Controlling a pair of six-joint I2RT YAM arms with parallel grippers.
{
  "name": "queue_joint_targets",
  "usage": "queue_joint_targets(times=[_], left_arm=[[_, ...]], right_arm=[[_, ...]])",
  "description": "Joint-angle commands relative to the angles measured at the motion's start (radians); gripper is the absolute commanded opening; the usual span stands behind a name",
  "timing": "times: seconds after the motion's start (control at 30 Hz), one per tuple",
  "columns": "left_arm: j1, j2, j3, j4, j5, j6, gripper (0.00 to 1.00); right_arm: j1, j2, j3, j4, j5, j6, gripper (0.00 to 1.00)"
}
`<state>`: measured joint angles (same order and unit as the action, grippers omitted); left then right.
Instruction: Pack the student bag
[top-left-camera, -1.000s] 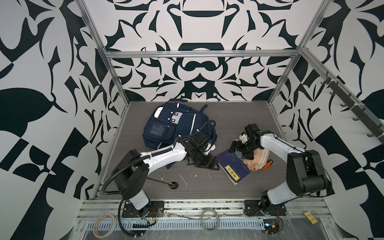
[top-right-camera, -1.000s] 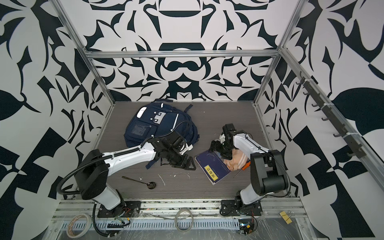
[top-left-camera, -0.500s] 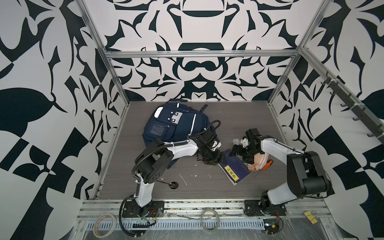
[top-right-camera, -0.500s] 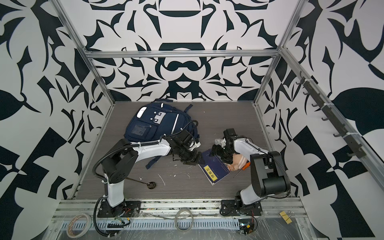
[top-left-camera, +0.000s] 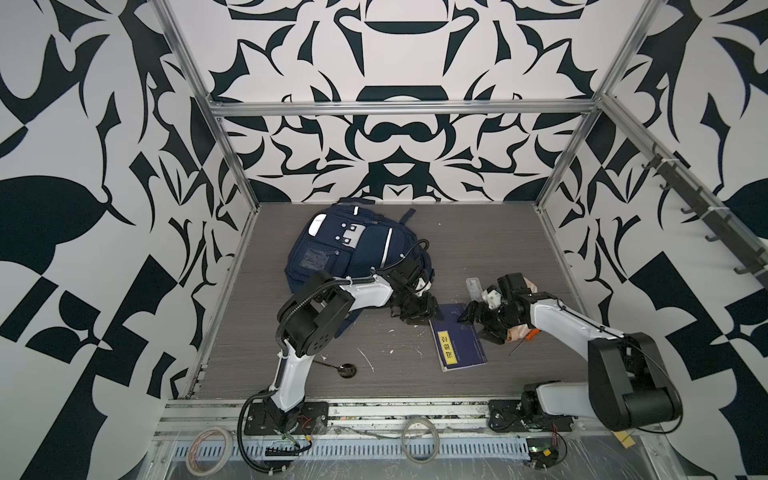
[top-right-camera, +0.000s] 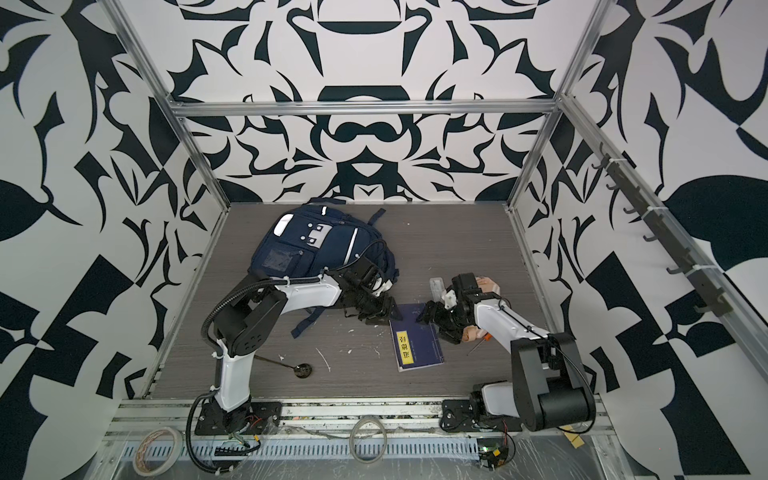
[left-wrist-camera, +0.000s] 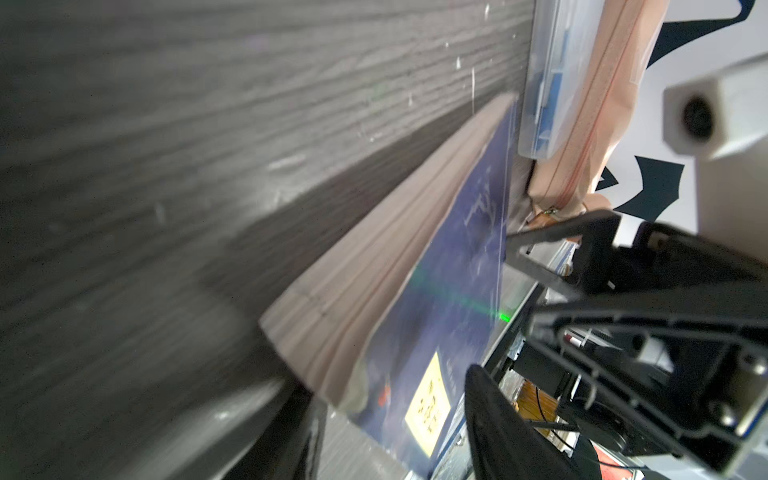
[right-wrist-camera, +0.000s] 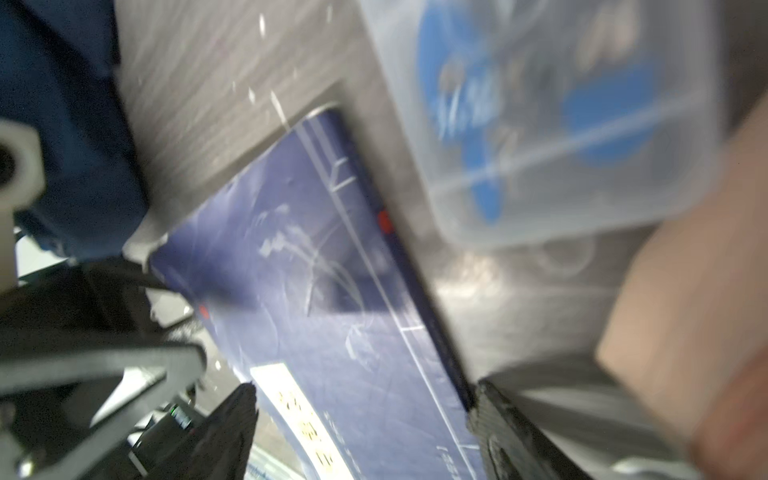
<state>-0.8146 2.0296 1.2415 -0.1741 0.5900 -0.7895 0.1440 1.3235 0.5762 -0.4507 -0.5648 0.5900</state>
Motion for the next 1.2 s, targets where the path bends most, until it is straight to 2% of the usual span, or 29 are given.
queue_joint_targets(times=[0.0, 0.13, 0.2, 0.4, 0.57, 0.63, 0.8, 0.9, 1.07, 1.17], left_arm=[[0.011, 0.052, 0.029, -0.001, -0.019, -0.023, 0.51], [0.01, 0.07, 0.035, 0.01, -0.012, -0.035, 0.45], [0.011, 0.072, 0.033, 0.023, -0.006, -0.037, 0.43], [0.015, 0.059, 0.032, 0.041, 0.002, -0.037, 0.33], [0.025, 0.013, 0.004, 0.128, 0.032, -0.061, 0.23], [0.025, -0.016, 0.011, 0.119, 0.031, -0.043, 0.21], [0.034, -0.098, 0.015, 0.085, 0.033, -0.018, 0.1], [0.058, -0.169, 0.007, 0.083, 0.036, -0.028, 0.0], [0.143, -0.321, 0.031, 0.028, 0.021, -0.024, 0.0], [0.219, -0.391, 0.038, 0.041, 0.024, -0.066, 0.0]], right_arm=[[0.016, 0.005, -0.057, 0.024, -0.099, 0.047, 0.84], [0.029, 0.019, -0.097, 0.217, -0.233, 0.139, 0.81], [0.049, 0.012, -0.081, 0.245, -0.254, 0.151, 0.8], [0.066, -0.025, -0.055, 0.266, -0.263, 0.149, 0.76], [0.066, -0.126, -0.059, 0.271, -0.237, 0.165, 0.74], [0.066, -0.15, -0.064, 0.241, -0.214, 0.156, 0.73], [0.065, -0.189, -0.099, 0.251, -0.203, 0.168, 0.68], [0.065, -0.274, -0.074, 0.243, -0.208, 0.153, 0.69], [0.057, -0.497, 0.021, 0.213, -0.217, 0.118, 0.76], [0.057, -0.528, 0.052, 0.236, -0.234, 0.146, 0.79]])
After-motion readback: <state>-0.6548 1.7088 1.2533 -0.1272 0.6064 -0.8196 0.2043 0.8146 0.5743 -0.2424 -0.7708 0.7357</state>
